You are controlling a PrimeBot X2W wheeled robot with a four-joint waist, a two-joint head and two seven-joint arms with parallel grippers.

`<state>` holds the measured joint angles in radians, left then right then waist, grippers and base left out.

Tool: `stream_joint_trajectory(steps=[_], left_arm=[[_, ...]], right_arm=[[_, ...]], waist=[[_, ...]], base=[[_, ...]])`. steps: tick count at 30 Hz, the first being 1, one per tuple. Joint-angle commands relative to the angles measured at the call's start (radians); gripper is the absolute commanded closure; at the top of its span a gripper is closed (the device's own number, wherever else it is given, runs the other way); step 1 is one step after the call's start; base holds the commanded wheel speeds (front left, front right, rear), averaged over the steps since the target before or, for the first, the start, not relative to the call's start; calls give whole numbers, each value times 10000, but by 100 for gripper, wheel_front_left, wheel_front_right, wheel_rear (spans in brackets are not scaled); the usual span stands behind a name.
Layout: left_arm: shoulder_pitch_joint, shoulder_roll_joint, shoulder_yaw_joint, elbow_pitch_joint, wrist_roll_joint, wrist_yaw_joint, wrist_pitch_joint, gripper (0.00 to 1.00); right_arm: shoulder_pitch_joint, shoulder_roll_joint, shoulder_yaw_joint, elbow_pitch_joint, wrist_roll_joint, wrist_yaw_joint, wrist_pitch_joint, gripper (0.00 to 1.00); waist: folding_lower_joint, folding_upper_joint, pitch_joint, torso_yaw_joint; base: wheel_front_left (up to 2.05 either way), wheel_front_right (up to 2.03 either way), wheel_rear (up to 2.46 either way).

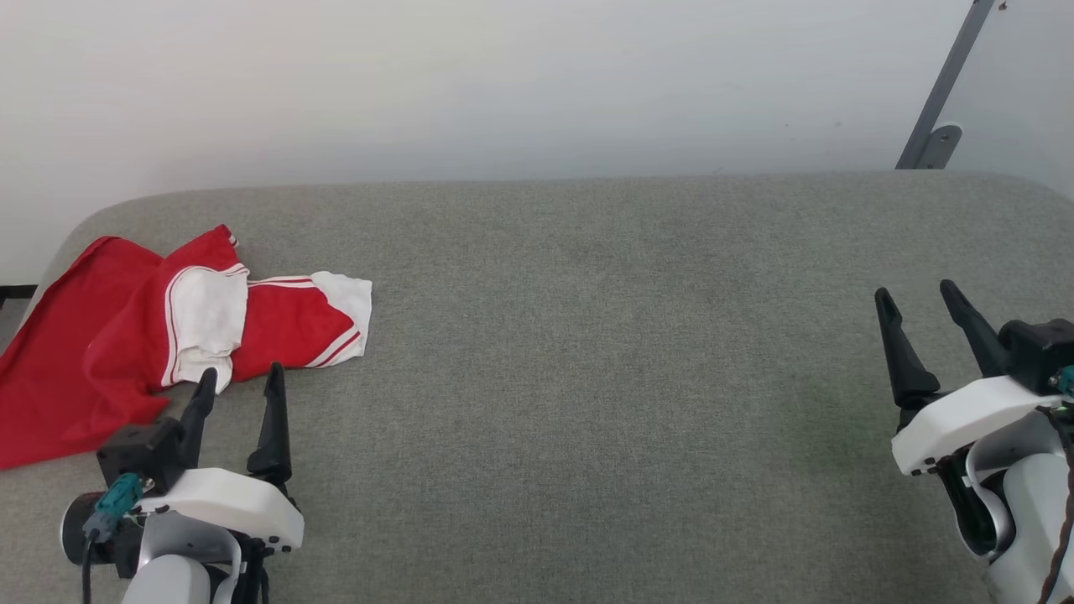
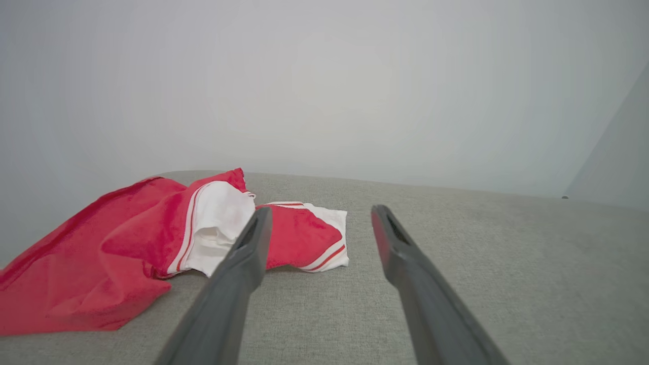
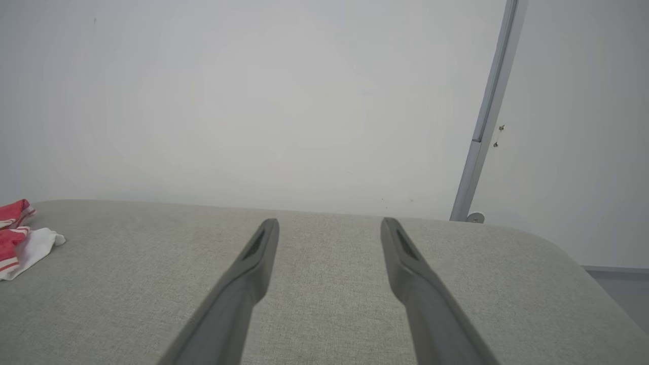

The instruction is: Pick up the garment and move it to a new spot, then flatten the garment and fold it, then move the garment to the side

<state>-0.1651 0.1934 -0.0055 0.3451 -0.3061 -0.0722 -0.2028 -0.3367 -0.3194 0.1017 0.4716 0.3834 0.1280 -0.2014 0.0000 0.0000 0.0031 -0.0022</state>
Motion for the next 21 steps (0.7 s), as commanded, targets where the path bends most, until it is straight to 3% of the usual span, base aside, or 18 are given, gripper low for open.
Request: stream_joint_trajectory(steps=[1, 12, 21], left_arm=[[-252, 64, 33, -6, 315, -72, -111, 0], [-443, -241, 430, 438, 506, -320, -312, 0], [-322, -361, 863, 930, 1130, -318, -479, 0]], right_arm=[[-149, -84, 43, 28, -211, 43, -130, 0], [-125, -59, 96, -117, -308, 46, -329, 0], [-104, 66, 634, -121, -406, 48, -500, 0]], waist=[[0, 0, 0, 8], [0, 0, 9, 485], [0, 0, 11, 1640]], base=[[0, 0, 0], [0, 0, 0], [0, 0, 0]])
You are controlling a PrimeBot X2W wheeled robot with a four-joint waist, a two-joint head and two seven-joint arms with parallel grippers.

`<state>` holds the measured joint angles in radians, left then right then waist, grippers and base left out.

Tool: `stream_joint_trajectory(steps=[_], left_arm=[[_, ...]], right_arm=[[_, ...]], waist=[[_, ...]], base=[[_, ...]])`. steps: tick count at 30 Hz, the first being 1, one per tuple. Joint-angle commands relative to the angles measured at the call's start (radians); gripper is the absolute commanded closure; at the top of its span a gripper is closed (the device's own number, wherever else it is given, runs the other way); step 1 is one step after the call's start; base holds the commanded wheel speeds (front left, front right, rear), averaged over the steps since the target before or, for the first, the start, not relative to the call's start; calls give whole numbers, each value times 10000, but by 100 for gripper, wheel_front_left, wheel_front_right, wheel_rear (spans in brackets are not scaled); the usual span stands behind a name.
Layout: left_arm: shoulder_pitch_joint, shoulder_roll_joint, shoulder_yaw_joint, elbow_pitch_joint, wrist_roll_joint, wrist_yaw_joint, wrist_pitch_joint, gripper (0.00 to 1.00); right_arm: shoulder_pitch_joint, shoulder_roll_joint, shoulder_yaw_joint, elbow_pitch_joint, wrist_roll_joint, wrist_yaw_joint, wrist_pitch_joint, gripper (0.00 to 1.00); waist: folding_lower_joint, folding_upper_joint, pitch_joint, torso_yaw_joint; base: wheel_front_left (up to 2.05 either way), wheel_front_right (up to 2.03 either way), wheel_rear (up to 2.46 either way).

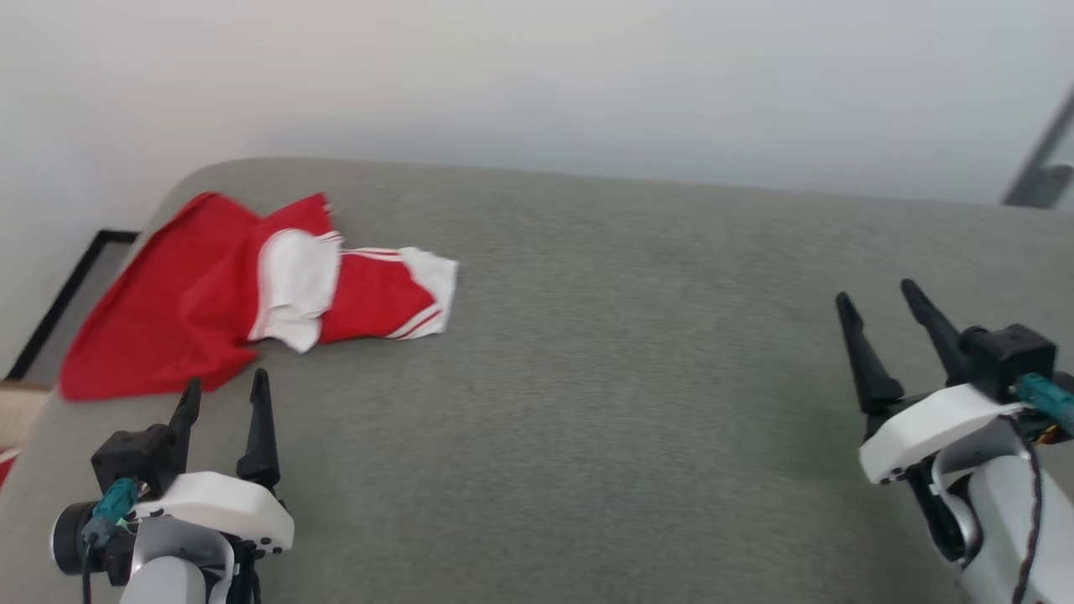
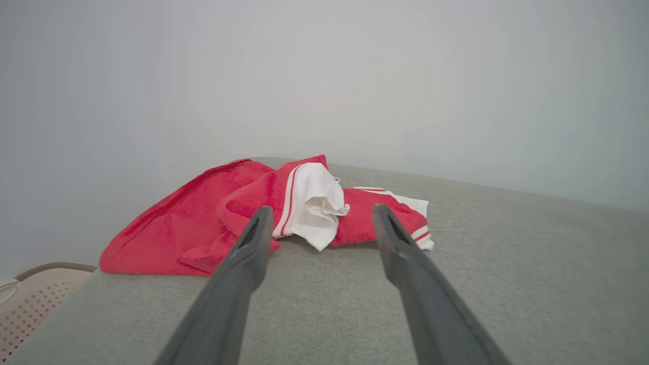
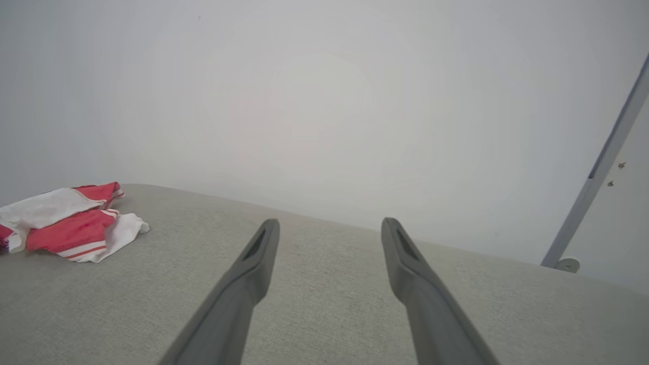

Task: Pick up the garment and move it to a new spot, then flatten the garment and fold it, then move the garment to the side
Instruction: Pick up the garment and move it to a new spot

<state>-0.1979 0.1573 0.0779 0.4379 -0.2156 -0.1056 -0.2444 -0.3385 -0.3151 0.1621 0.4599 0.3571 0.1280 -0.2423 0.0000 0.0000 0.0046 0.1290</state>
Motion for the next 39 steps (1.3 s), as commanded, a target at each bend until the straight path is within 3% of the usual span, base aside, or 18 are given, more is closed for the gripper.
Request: stream_joint_trajectory(steps=[1, 13, 21, 30, 36, 39], left_arm=[[74, -13, 120, 3, 298, 56, -74, 0], [887, -588, 1192, -233, 510, 135, -231, 0], [1414, -881, 1466, -664, 586, 214, -226, 0], [1180, -1003, 1630, -774, 350, 67, -226, 0], [-88, -992, 1158, -463, 225, -144, -226, 0], [-1350, -713, 841, 2, 90, -205, -226, 0]], right_arm=[[-109, 64, 162, 27, -160, 46, -106, 0], [-346, 707, 1314, 444, 195, 28, -237, 0], [-480, 1085, 1862, 517, 486, 28, -237, 0], [-733, 964, 2144, 450, 683, 28, -237, 0], [-1160, 649, 2407, 345, 759, 28, -237, 0], [-1436, 392, 2396, 198, 851, 28, -237, 0]], waist=[[0, 0, -12, 481], [0, 0, -77, 2829], [0, 0, -66, 3674], [0, 0, 193, 3368], [0, 0, 1068, 2358], [0, 0, 1713, 1786]], base=[[0, 0, 0], [0, 0, 0], [0, 0, 0], [0, 0, 0], [0, 0, 0], [0, 0, 0]])
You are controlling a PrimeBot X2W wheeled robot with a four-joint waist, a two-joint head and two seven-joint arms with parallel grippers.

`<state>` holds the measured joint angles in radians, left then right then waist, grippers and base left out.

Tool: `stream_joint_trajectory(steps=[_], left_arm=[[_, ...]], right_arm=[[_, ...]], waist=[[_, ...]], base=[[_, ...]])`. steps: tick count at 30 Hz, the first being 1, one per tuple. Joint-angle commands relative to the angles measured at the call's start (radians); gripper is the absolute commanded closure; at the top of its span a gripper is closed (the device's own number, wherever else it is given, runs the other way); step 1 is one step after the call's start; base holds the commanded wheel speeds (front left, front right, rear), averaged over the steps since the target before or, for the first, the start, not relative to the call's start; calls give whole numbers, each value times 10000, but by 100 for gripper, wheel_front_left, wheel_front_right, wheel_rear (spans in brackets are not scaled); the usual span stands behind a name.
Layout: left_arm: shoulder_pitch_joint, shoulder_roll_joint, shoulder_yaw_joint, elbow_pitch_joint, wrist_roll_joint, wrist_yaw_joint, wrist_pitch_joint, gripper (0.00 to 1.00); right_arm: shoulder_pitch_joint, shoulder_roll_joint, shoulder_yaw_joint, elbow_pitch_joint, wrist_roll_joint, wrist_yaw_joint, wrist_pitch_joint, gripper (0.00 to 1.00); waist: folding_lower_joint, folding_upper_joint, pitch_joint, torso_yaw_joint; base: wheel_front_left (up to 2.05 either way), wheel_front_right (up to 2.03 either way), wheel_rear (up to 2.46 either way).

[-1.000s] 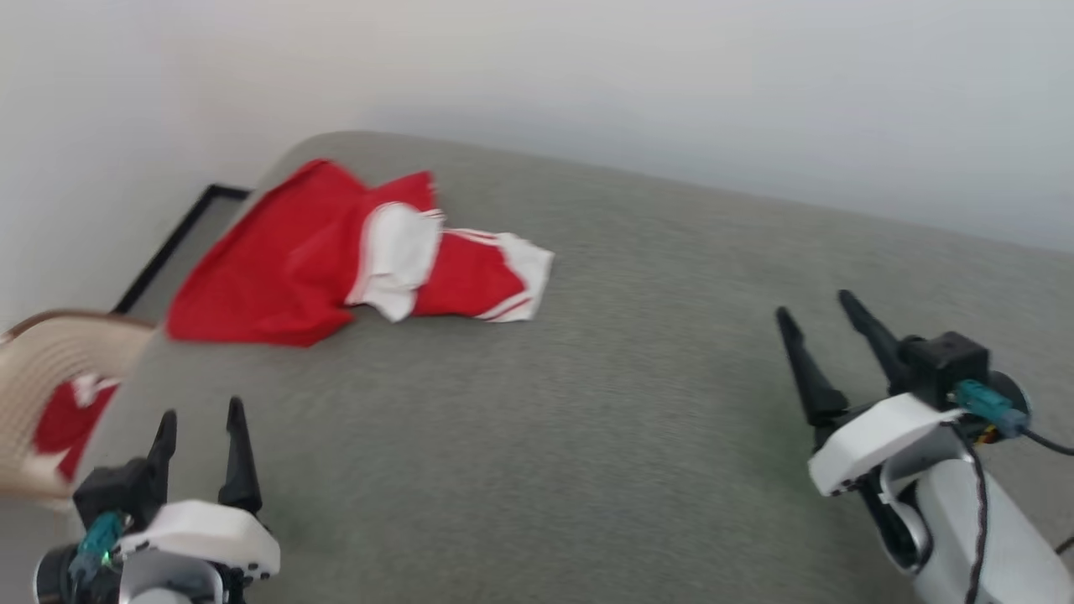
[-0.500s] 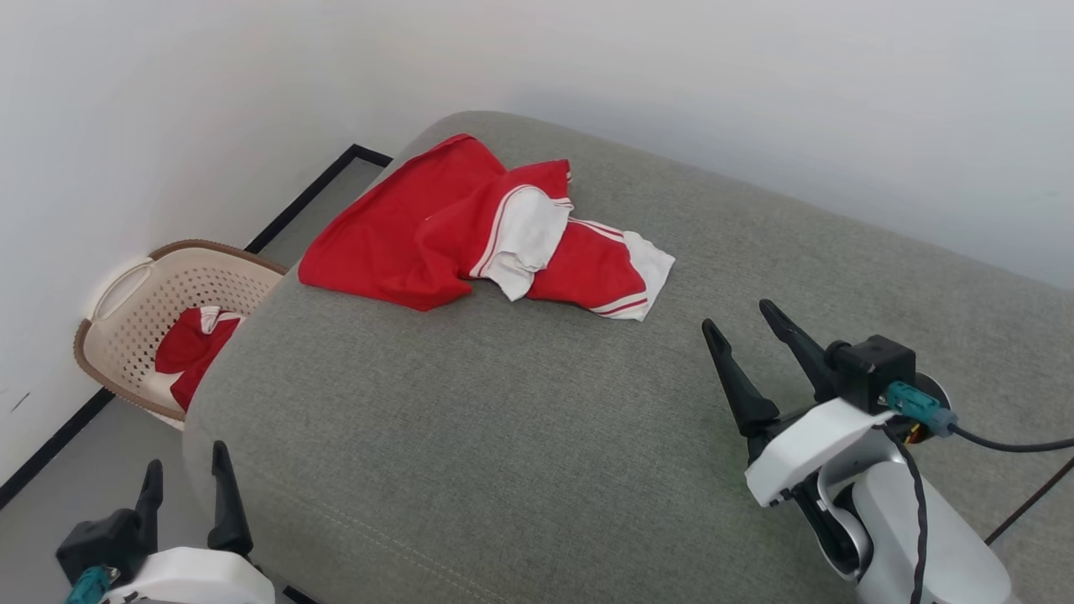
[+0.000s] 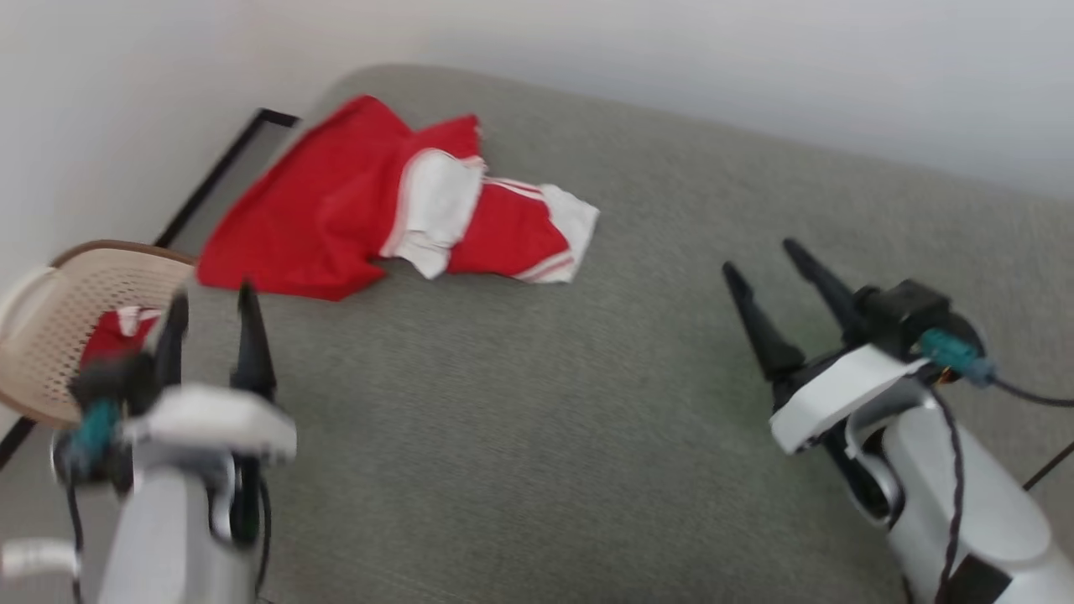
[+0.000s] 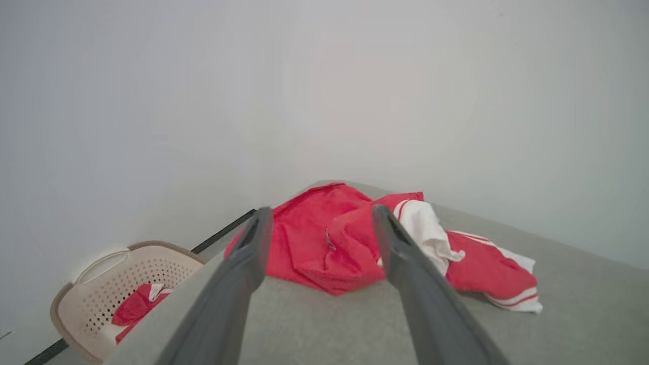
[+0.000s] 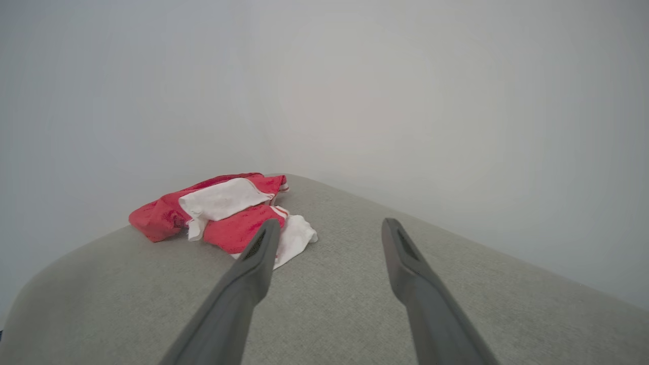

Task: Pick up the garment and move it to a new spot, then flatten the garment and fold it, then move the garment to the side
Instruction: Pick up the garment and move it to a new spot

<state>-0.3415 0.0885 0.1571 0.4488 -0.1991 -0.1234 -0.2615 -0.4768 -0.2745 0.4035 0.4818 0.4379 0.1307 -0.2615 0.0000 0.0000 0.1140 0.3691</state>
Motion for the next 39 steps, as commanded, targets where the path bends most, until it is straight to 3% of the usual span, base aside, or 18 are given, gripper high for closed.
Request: stream_joint_trajectory(steps=[1, 4, 8, 14, 19, 25, 30, 31, 33, 34, 37, 39], left_arm=[[-374, 80, -135, 213, -151, -58, -53, 0], [-1858, 653, -809, 1165, 4, -73, 144, 0], [-3595, 1202, -1346, 2611, -1111, -73, 884, 0], [-5336, 2313, -2472, 4297, -2739, -58, 3451, 0], [-5938, 3294, -3289, 4790, -4027, -56, 5831, 0], [-6085, 3733, -3792, 5970, -4499, -54, 7446, 0], [-5985, 3401, -4022, 6835, -4775, -47, 8290, 0], [-5933, 3330, -4149, 6861, -4818, -52, 8387, 15], [-5769, 3212, -4379, 6806, -4941, -58, 8580, 91], [-5707, 3216, -4419, 6758, -5075, -62, 8571, 100], [-5662, 3350, -4464, 6605, -5166, -63, 8221, 100], [-5893, 3690, -4572, 6251, -5109, -69, 7240, 100]], right_arm=[[-130, -83, -46, -86, 52, 1, -46, 0], [-349, -293, -128, -235, 110, 1, -46, 0], [-630, -462, -248, -443, 137, 1, -46, 0], [-960, -447, -412, -744, 124, 1, -46, 0], [-1119, -360, -470, -879, 88, 1, -46, 0], [-1382, -413, -370, -1130, 9, 1, -46, 0], [-1551, -475, -389, -1309, -50, 1, -46, 0], [-1572, -471, -406, -1345, -78, 1, -46, 0], [-1582, -458, -409, -1443, -117, 1, -46, 0], [-1558, -452, -393, -1469, -142, 1, -46, 0], [-1483, -432, -357, -1479, -202, 1, -46, 0], [-1306, -372, -354, -1476, -220, 1, -46, 0]], waist=[[0, 0, 848, -800], [0, 0, 1498, -1332], [0, 0, 2254, -2004], [0, 0, 3085, -2835], [0, 0, 3496, -3324], [0, 0, 4080, -3777], [0, 0, 4369, -3958], [0, 0, 4380, -3964], [0, 0, 4359, -3949], [0, 0, 4319, -3926], [0, 0, 4172, -3863], [0, 0, 3789, -3733]], base=[[0, 0, 0], [0, 0, 0], [0, 0, 0], [0, 0, 0], [0, 0, 0], [0, 0, 0], [0, 0, 0], [0, 0, 0], [0, 0, 0], [0, 0, 0], [0, 0, 0], [0, 0, 0]])
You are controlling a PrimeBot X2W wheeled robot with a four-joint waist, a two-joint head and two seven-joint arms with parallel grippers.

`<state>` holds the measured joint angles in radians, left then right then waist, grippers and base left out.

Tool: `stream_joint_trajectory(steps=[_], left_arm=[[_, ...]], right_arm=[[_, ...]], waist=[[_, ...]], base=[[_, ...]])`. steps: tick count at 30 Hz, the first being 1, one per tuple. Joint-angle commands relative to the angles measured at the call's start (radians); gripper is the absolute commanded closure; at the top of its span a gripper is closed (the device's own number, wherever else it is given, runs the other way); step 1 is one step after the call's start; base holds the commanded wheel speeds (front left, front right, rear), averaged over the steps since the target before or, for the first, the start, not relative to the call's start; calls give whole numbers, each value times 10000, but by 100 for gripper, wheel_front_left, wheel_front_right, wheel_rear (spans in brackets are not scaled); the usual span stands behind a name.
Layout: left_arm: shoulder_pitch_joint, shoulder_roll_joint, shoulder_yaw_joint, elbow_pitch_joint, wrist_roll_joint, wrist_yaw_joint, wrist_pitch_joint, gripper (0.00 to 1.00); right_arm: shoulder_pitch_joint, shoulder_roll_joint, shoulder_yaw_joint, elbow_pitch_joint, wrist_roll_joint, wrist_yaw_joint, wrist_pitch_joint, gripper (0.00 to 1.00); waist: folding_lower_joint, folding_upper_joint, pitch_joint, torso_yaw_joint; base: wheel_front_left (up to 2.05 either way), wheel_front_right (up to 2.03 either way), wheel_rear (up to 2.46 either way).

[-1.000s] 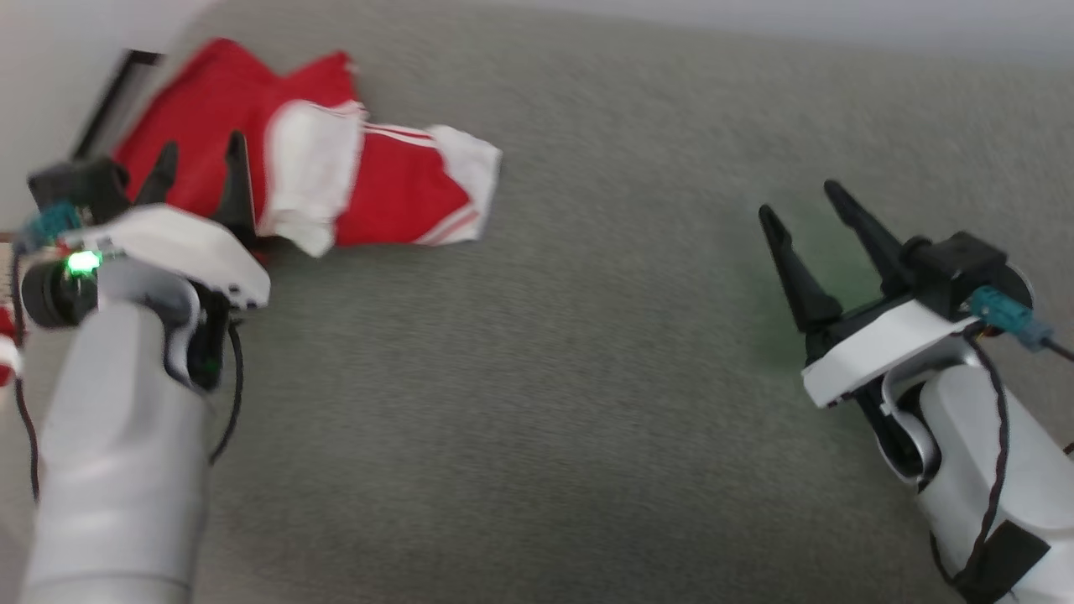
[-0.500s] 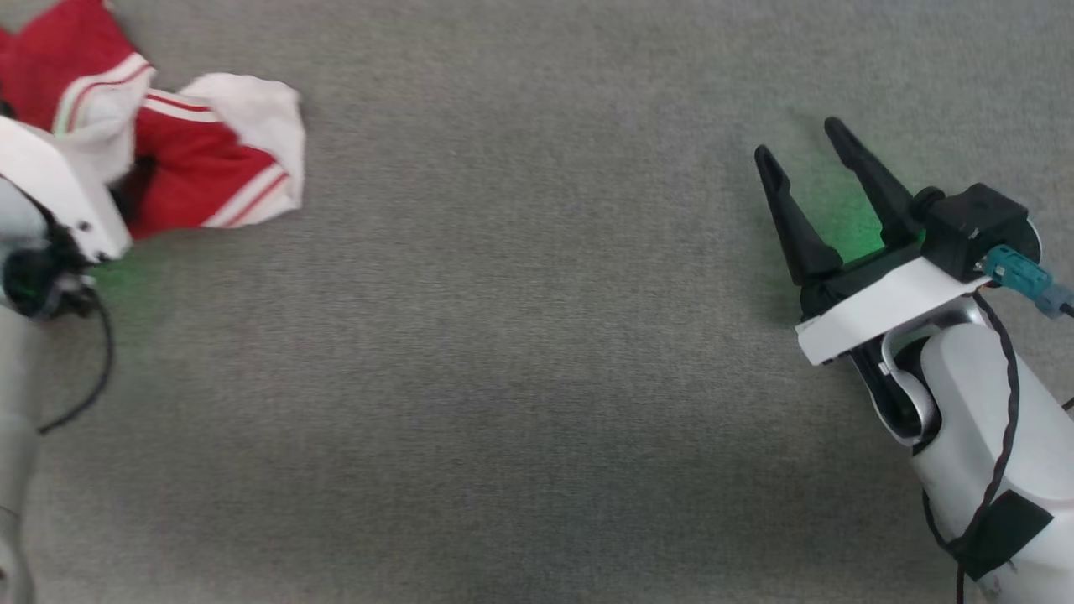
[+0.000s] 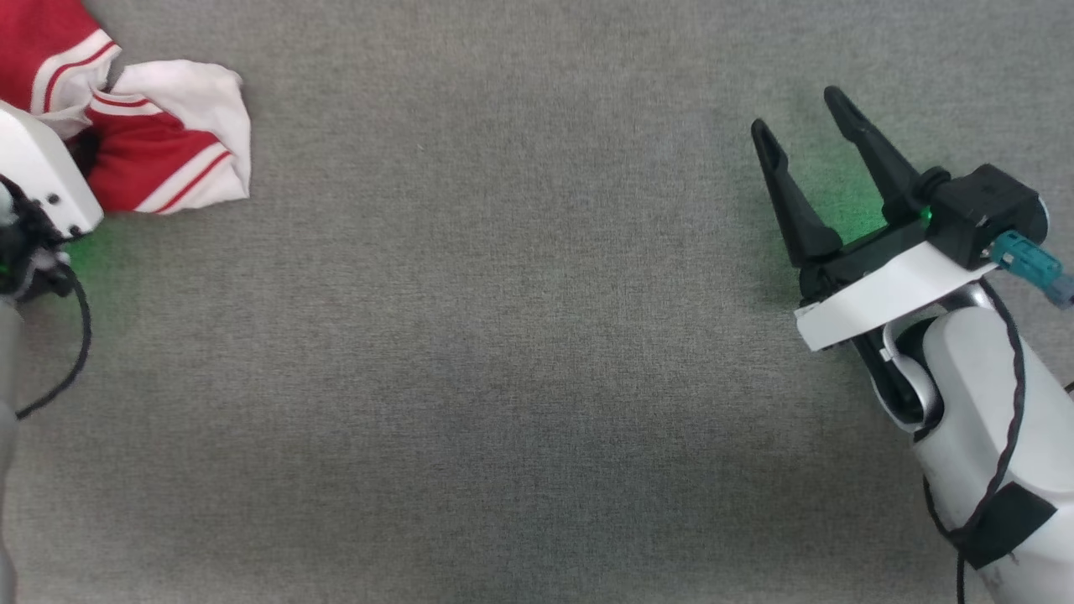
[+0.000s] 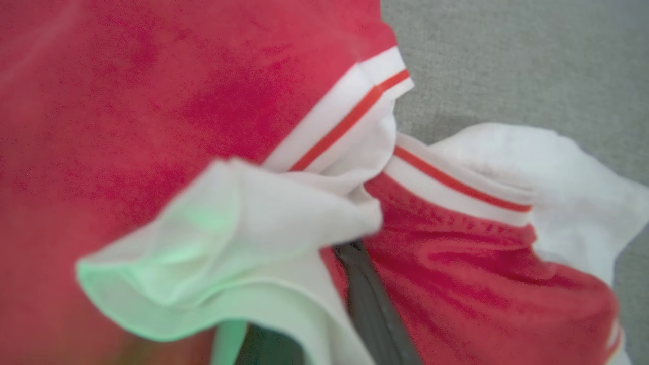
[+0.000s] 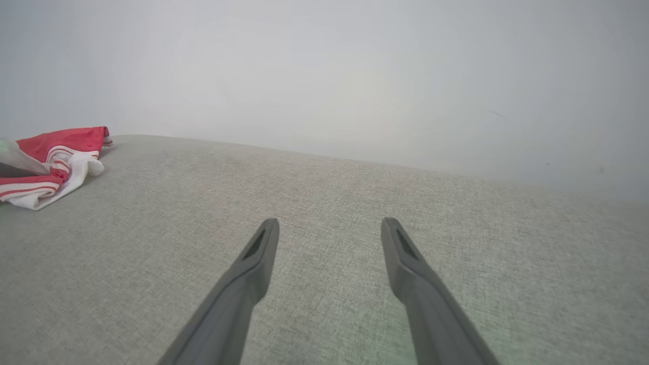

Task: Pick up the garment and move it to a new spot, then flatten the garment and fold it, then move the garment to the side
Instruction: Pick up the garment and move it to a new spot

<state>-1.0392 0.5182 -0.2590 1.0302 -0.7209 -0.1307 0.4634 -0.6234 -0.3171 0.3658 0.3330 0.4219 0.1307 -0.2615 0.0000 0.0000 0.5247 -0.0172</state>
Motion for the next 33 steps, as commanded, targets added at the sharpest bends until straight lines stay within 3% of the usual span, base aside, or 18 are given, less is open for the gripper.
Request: stream_joint_trajectory(steps=[1, 9, 17, 26, 29, 30, 33], left_arm=[[952, -450, -386, 359, 122, 4, -367, 100], [353, -235, -793, -530, -279, 4, -1460, 100], [319, -361, -1973, -2680, -1224, 5, -977, 100], [754, -1038, -3830, -5527, -2033, 7, 254, 100], [609, -1359, -4578, -5624, -1610, 7, 397, 100], [394, -1778, -4962, -5456, -1579, 6, 427, 100], [18, -2286, -5399, -5130, -1537, 6, 335, 100]], right_arm=[[210, 92, 37, 28, -55, 1, -46, 0], [678, 449, -9, 344, 62, 1, -46, 0], [1315, 879, -389, 441, 183, 1, -46, 0], [1846, 1443, -975, 182, 406, 1, -46, 0], [1871, 1673, -1131, 76, 471, 1, -46, 0], [1863, 1829, -1270, 35, 515, 1, -46, 0], [1816, 2062, -1340, -23, 580, 1, -46, 0]], waist=[[0, 0, -458, 164], [0, 0, -1795, 305], [0, 0, -2540, -133], [0, 0, -2374, -1546], [0, 0, -2164, -2222], [0, 0, -1994, -2676], [0, 0, -1711, -3430]], base=[[0, 0, 0], [0, 0, 0], [0, 0, 0], [0, 0, 0], [0, 0, 0], [0, 0, 0], [0, 0, 0]])
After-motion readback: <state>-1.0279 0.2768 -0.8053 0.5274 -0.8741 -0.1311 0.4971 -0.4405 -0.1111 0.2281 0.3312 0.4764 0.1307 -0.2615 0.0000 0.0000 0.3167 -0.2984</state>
